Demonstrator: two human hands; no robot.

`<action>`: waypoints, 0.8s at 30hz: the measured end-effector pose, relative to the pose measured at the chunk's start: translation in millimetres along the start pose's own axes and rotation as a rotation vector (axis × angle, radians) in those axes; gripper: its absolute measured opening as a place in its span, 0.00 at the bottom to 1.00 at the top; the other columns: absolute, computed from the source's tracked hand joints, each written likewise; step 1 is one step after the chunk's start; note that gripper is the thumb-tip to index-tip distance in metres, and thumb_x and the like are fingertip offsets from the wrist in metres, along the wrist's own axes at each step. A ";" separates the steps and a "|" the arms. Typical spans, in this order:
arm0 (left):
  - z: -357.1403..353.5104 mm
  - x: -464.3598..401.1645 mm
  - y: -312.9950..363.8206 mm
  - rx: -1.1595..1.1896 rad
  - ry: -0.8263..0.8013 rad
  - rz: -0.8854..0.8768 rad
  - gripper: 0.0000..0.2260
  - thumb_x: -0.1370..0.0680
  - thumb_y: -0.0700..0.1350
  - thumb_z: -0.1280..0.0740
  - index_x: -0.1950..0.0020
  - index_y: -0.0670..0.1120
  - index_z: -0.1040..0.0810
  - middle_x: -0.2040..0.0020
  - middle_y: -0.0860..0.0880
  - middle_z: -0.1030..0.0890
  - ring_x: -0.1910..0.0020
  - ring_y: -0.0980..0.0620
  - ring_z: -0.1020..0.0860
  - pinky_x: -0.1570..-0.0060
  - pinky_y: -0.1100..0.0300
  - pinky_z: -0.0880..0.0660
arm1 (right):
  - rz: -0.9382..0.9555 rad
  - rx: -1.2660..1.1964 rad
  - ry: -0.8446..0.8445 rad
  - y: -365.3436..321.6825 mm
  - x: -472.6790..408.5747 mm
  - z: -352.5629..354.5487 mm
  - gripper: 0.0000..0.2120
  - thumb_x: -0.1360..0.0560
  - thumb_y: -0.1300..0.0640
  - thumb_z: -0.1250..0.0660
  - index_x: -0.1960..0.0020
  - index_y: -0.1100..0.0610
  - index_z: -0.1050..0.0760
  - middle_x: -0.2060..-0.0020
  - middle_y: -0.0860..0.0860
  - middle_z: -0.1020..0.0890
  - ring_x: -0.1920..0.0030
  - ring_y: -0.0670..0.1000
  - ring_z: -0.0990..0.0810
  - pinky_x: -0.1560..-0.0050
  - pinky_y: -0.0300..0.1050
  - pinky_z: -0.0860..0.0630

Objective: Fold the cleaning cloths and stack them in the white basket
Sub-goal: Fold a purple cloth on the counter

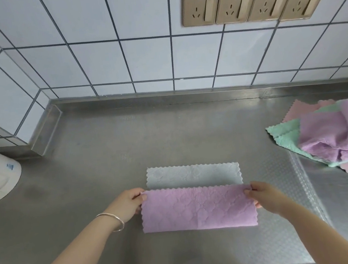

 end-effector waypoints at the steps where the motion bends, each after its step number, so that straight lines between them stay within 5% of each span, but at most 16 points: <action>1: 1.2 -7.9 4.1 -0.007 0.054 -0.012 0.07 0.21 0.40 0.40 0.57 0.42 0.26 0.67 0.48 0.30 0.69 0.53 0.31 0.63 0.62 0.27 | 0.009 -0.003 0.043 -6.1 -4.2 3.0 0.08 0.23 0.62 0.38 0.58 0.65 0.26 0.63 0.59 0.24 0.60 0.54 0.26 0.52 0.53 0.25; 4: 3.4 -29.0 13.4 -0.122 0.182 -0.035 0.06 0.21 0.45 0.39 0.56 0.48 0.23 0.64 0.46 0.22 0.62 0.44 0.22 0.52 0.51 0.22 | 0.027 0.041 0.159 -21.8 -13.6 10.8 0.07 0.23 0.60 0.39 0.59 0.61 0.28 0.64 0.56 0.24 0.60 0.55 0.26 0.57 0.49 0.28; 8: -0.4 -43.6 26.2 -0.342 0.273 -0.025 0.10 0.20 0.46 0.42 0.49 0.44 0.23 0.53 0.41 0.19 0.56 0.42 0.24 0.59 0.58 0.32 | 0.026 0.123 0.217 -31.8 -23.0 11.4 0.06 0.22 0.57 0.41 0.57 0.58 0.29 0.62 0.55 0.24 0.59 0.55 0.27 0.65 0.44 0.36; 24: -2.6 -77.2 27.7 -0.554 0.344 0.071 0.14 0.19 0.48 0.44 0.44 0.42 0.23 0.43 0.39 0.21 0.45 0.39 0.24 0.49 0.54 0.28 | -0.010 0.172 0.320 -34.7 -50.7 0.4 0.09 0.21 0.55 0.42 0.49 0.60 0.27 0.52 0.62 0.20 0.51 0.61 0.24 0.57 0.45 0.34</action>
Point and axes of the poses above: each hand's wrist, its own x-axis away from the middle knuckle, its own z-axis out of the back of the hand, y = z × x, the point moved 2 cm from there along -x, towards the middle knuckle
